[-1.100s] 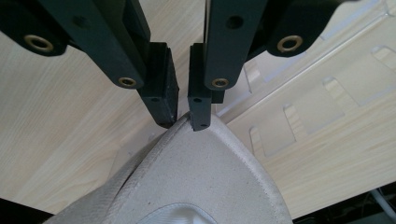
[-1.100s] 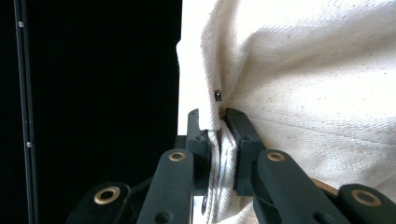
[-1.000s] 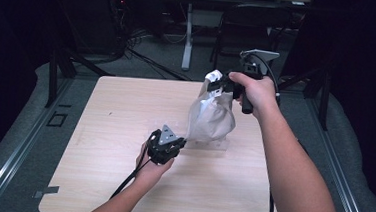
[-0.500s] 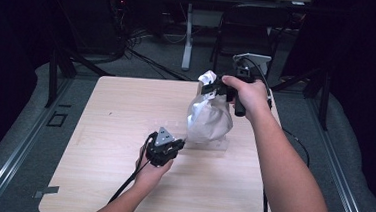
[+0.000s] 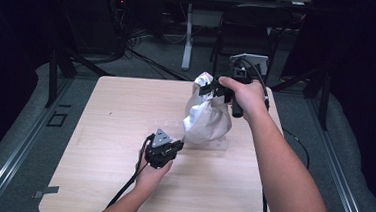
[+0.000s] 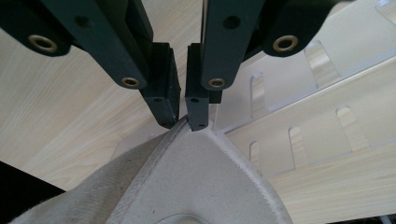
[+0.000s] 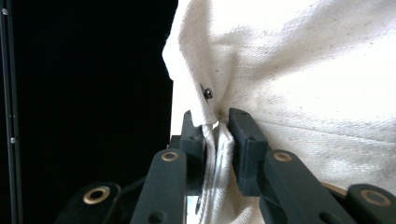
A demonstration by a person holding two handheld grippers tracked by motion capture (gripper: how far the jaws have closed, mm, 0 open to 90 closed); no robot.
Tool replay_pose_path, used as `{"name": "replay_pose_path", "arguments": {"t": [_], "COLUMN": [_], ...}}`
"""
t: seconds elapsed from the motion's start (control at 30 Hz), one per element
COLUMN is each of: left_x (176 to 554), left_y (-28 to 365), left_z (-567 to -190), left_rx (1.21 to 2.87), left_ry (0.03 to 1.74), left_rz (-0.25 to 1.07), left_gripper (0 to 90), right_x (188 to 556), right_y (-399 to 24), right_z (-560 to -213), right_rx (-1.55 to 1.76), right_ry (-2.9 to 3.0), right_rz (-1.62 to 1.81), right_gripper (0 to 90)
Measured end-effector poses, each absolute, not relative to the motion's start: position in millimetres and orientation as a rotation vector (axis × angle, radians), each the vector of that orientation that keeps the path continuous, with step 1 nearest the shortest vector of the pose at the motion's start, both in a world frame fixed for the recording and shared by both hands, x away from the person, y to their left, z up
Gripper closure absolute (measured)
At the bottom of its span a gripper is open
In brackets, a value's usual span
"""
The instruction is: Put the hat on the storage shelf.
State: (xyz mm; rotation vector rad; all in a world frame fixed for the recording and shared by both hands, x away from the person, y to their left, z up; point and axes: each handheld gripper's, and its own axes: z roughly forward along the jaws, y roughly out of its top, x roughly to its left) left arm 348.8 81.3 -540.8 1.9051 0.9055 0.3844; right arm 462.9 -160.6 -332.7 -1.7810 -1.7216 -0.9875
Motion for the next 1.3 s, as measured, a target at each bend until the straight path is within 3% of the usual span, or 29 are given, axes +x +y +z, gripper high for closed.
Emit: {"name": "replay_pose_path", "arguments": {"t": [0.8, 1.17, 1.27, 1.3], "left_x": [346, 345, 349, 344], "left_y": [88, 92, 97, 93], "left_z": [-556, -570, -571, -571], "left_rx": [1.847, 1.818, 1.85, 1.816], "left_ry": [0.935, 0.989, 0.931, 1.002], "left_rz": [0.345, 0.299, 0.353, 0.298], "left_gripper": [86.0, 87.0, 87.9, 87.8], "right_x": [458, 455, 454, 453], "right_y": [-155, -168, -173, -174], "right_z": [-327, -321, -320, -320], "right_rx": [-1.737, -1.775, -1.774, -1.776], "right_ry": [-1.758, -1.752, -1.761, -1.762], "right_rz": [-1.092, -1.154, -1.149, -1.15], "right_gripper": [58.2, 55.4, 55.5, 55.5]}}
